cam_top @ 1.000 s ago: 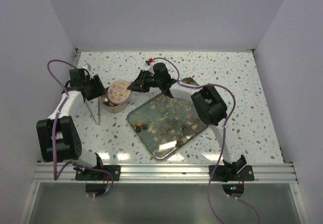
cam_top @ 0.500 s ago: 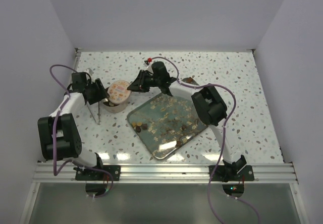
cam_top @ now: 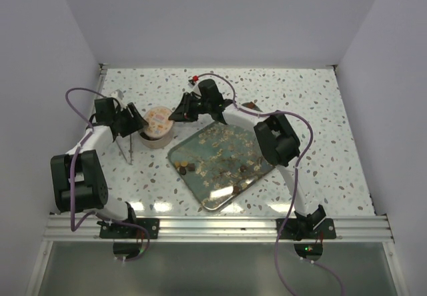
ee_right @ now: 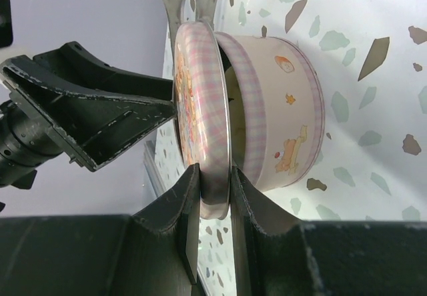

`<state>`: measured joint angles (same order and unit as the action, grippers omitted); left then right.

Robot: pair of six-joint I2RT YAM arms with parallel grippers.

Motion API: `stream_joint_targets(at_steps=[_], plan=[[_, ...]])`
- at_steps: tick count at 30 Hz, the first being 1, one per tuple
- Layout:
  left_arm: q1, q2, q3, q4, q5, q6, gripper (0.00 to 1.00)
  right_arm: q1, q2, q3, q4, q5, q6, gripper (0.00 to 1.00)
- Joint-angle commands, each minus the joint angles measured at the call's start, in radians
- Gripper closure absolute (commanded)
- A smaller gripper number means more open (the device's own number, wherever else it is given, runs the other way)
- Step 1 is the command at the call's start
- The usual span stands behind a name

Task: Pack the chocolate

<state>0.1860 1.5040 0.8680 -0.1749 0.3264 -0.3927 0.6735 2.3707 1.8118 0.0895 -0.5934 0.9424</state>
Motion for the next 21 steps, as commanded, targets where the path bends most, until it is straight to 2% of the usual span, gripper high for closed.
stream_joint_targets(at_steps=[1,10,21], plan=[[0.000,0.013,-0.018,0.060,0.074,-0.032,0.38,0.008,0.035,0.010,-0.203,0.053,-0.120,0.96],[-0.002,0.021,-0.041,0.086,0.095,-0.041,0.37,0.006,0.045,0.030,-0.376,0.098,-0.186,0.92],[-0.002,0.016,-0.040,0.089,0.092,-0.038,0.37,0.006,0.044,0.052,-0.447,0.147,-0.221,0.71]])
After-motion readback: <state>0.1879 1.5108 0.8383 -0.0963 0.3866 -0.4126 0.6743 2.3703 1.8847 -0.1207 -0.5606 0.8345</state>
